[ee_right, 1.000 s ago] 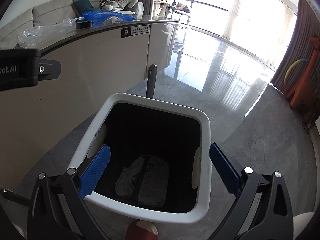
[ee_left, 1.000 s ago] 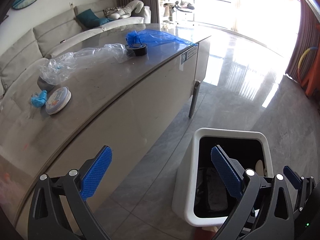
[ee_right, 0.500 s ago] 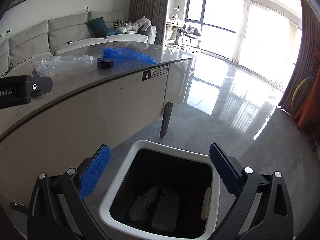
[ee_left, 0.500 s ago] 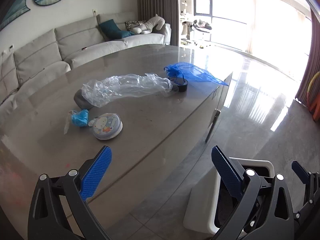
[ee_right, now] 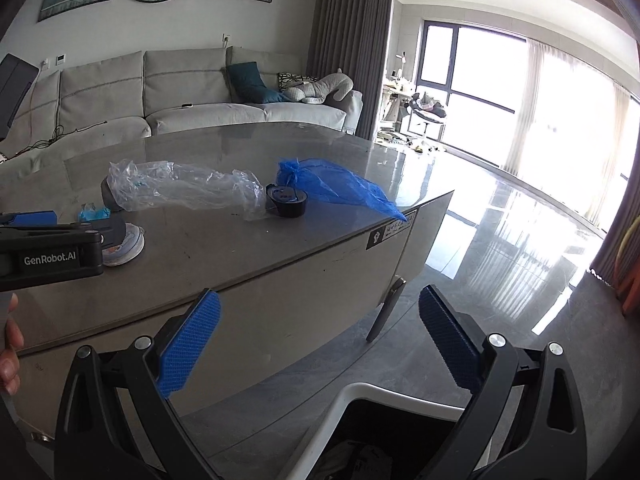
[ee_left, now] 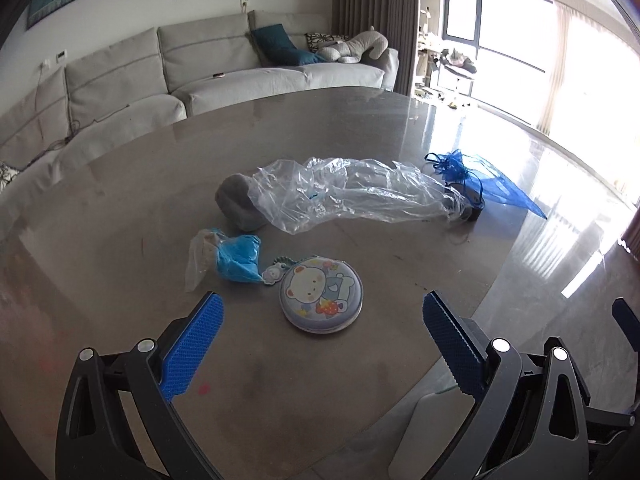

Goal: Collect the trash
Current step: 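Move both tools back to the table and grasp the cartoon-bear tin with the left tool, then grasp the small bag with blue contents with the right tool while the left tool holds the tin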

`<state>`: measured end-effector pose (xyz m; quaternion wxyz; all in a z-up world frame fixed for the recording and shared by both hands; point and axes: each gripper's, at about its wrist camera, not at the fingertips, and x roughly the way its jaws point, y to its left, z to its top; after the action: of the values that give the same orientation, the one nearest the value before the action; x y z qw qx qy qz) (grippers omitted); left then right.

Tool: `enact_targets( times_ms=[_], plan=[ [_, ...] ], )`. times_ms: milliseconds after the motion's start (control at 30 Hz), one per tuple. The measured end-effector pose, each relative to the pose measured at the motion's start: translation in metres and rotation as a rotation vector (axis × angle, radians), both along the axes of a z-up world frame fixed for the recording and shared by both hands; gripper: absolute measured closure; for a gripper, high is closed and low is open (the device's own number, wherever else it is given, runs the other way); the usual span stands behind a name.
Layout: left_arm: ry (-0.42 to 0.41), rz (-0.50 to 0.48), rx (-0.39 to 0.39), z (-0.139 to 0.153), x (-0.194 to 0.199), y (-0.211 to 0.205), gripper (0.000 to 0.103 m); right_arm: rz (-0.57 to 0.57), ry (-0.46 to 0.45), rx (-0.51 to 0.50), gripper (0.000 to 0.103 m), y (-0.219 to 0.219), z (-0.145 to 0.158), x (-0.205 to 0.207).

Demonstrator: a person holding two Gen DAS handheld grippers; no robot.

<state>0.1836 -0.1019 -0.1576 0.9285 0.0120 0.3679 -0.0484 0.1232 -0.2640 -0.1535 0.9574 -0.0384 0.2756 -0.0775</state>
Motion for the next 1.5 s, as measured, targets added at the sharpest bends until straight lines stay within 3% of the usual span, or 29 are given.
enact_targets(
  times_ms=[300,433,633,733,800,833,867,1200,1500],
  plan=[
    [0.113,0.055,-0.009,-0.036,0.039,0.003,0.005,0.062,0.012,0.013,0.004,0.008,-0.013,0.034],
    [0.100,0.067,0.036,-0.042,0.045,0.001,0.005,0.075,0.020,0.040,0.004,0.010,-0.019,0.043],
    [0.080,0.080,0.034,-0.047,0.045,0.002,0.005,0.078,0.013,0.034,0.004,0.017,-0.023,0.048],
    [0.069,0.071,0.032,-0.047,0.041,0.000,0.011,0.078,0.011,0.035,0.004,0.017,-0.023,0.047],
    [0.051,0.051,0.031,-0.044,0.037,-0.002,0.028,0.076,0.013,0.037,0.004,0.016,-0.023,0.046],
    [0.043,0.037,0.030,-0.043,0.035,-0.004,0.043,0.073,0.014,0.038,0.004,0.017,-0.025,0.046],
    [0.040,0.033,0.038,-0.042,0.034,-0.007,0.047,0.072,0.016,0.038,0.004,0.017,-0.025,0.045],
    [0.037,0.020,0.026,-0.039,0.031,-0.004,0.048,0.068,0.006,0.049,0.004,0.014,-0.020,0.042],
    [-0.034,0.043,0.038,-0.005,0.016,0.009,0.048,0.115,-0.033,0.070,0.004,0.034,-0.004,0.047]
  ],
)
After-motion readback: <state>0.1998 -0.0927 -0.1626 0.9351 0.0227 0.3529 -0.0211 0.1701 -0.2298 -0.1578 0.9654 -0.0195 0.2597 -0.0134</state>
